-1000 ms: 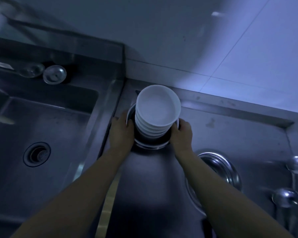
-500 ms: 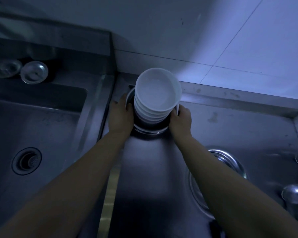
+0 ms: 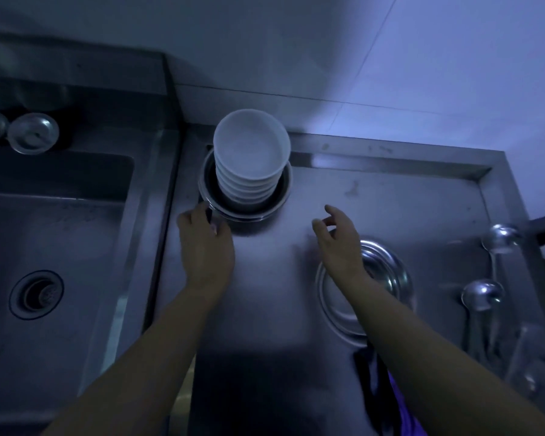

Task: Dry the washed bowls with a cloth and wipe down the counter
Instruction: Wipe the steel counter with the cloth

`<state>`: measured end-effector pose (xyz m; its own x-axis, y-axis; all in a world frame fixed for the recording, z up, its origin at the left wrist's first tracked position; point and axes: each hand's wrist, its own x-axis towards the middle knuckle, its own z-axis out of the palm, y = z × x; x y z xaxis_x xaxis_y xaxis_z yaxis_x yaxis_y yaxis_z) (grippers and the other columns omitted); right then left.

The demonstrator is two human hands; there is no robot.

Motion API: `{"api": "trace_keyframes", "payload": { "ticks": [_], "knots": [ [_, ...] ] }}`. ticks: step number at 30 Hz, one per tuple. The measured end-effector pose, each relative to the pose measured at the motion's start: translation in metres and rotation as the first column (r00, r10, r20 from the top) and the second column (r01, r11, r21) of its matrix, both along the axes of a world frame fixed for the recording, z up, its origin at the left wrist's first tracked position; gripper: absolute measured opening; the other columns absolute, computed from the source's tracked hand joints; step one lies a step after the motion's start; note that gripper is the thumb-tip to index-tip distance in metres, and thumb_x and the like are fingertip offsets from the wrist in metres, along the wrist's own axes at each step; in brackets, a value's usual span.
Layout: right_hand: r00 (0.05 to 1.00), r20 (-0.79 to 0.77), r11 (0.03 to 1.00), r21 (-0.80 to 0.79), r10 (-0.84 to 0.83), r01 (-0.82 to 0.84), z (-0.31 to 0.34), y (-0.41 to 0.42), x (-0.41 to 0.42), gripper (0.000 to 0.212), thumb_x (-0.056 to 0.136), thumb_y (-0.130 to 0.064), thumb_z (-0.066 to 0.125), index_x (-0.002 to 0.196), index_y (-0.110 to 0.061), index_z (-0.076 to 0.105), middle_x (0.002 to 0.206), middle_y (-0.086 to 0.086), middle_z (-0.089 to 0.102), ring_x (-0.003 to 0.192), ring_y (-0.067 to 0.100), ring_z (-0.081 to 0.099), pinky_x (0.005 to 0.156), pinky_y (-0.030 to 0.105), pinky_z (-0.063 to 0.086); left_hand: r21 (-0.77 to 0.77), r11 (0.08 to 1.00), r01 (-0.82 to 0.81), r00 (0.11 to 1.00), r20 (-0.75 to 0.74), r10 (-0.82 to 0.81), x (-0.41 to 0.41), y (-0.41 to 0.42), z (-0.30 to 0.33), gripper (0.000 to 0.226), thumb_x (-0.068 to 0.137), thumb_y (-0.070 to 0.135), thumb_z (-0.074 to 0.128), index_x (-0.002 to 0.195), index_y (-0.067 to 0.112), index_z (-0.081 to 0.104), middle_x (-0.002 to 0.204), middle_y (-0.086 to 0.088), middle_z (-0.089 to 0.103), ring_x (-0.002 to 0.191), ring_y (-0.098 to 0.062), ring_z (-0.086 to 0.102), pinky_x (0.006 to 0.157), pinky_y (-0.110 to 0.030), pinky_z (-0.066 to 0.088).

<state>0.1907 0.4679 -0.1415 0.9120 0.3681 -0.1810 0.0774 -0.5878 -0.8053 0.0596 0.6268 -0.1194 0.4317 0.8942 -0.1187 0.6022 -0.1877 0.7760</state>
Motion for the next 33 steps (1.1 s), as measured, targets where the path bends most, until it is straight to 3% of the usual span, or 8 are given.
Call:
{"api": "trace_keyframes", "payload": {
  "ticks": [5,10,15,20,22,24,27,33],
  "knots": [
    [0.994,0.092,0.999,0.007,-0.055,0.054,0.017,-0.078,-0.015,0.033,0.089,-0.014,0.062,0.122,-0.018,0.059,0.08,-0.011,0.057,0.069,-0.01,0.052,0.067,0.007,0.039,-0.018,0.976,0.217,0.976,-0.018,-0.218,0.01,-0.074,0.012,0.039,0.087,0.012,0.052,0.125,0.016,0.052,0.124,-0.006,0.046,0.089,-0.018,0.053,0.076,-0.027,0.036],
    [0.984,0.149,0.995,-0.01,-0.101,0.104,0.027,-0.176,-0.029,0.036,0.08,0.004,0.064,0.113,-0.013,0.064,0.082,0.002,0.06,0.068,0.01,0.054,0.07,0.025,0.045,0.029,0.907,0.42,0.907,-0.038,-0.419,0.02,-0.152,0.016,0.04,0.084,0.011,0.055,0.123,0.017,0.054,0.12,-0.005,0.051,0.102,-0.023,0.055,0.081,-0.032,0.044],
    [0.979,0.129,0.98,-0.102,-0.157,0.17,0.021,-0.282,-0.028,0.036,0.084,0.0,0.06,0.116,-0.018,0.064,0.087,-0.003,0.061,0.072,0.001,0.057,0.067,0.008,0.039,-0.029,0.861,0.507,0.853,-0.127,-0.507,0.03,-0.242,0.01,0.041,0.083,0.013,0.057,0.124,0.02,0.055,0.12,-0.006,0.053,0.102,-0.024,0.056,0.08,-0.034,0.045],
    [0.982,0.112,0.967,-0.186,-0.154,0.173,0.016,-0.373,-0.01,0.024,0.086,-0.003,0.061,0.107,-0.014,0.065,0.09,0.003,0.062,0.079,0.018,0.061,0.07,0.027,0.049,0.007,0.758,0.652,0.745,-0.194,-0.638,0.056,-0.337,0.001,0.039,0.088,0.022,0.055,0.128,0.018,0.052,0.114,-0.007,0.054,0.107,-0.024,0.052,0.087,-0.033,0.041],
    [0.977,0.162,0.963,-0.21,-0.139,0.171,0.015,-0.399,-0.003,0.016,0.081,-0.003,0.068,0.089,-0.016,0.064,0.081,0.001,0.062,0.072,0.019,0.06,0.068,0.021,0.048,0.03,0.708,0.705,0.692,-0.247,-0.679,0.069,-0.371,-0.005,0.035,0.09,0.027,0.052,0.124,0.02,0.055,0.112,-0.005,0.056,0.106,-0.021,0.05,0.085,-0.029,0.038],
    [0.965,0.256,0.957,-0.258,-0.065,0.133,0.015,-0.417,0.002,0.024,0.071,-0.003,0.078,0.072,-0.018,0.059,0.068,-0.004,0.056,0.061,0.013,0.053,0.057,0.009,0.033,0.053,0.643,0.764,0.618,-0.345,-0.706,0.083,-0.399,-0.011,0.03,0.091,0.034,0.048,0.115,0.021,0.06,0.106,-0.002,0.057,0.101,-0.019,0.049,0.081,-0.027,0.035],
    [0.939,0.336,0.938,-0.344,0.078,0.045,0.013,-0.432,0.007,0.031,0.063,-0.014,0.086,0.063,-0.02,0.055,0.062,-0.005,0.054,0.055,0.01,0.047,0.054,0.018,0.036,0.056,0.575,0.816,0.518,-0.512,-0.686,0.103,-0.429,-0.02,0.029,0.089,0.041,0.047,0.097,0.018,0.062,0.097,-0.002,0.058,0.095,-0.02,0.048,0.078,-0.03,0.035],
    [0.881,0.414,0.912,-0.408,0.229,-0.046,0.006,-0.442,0.026,0.028,0.063,-0.011,0.086,0.062,-0.014,0.057,0.064,0.003,0.056,0.054,0.019,0.055,0.047,0.027,0.045,0.07,0.636,0.769,0.53,-0.628,-0.571,0.122,-0.446,-0.035,0.024,0.089,0.037,0.048,0.081,0.017,0.059,0.093,-0.002,0.061,0.091,-0.019,0.049,0.072,-0.03,0.031]
  ]
}}
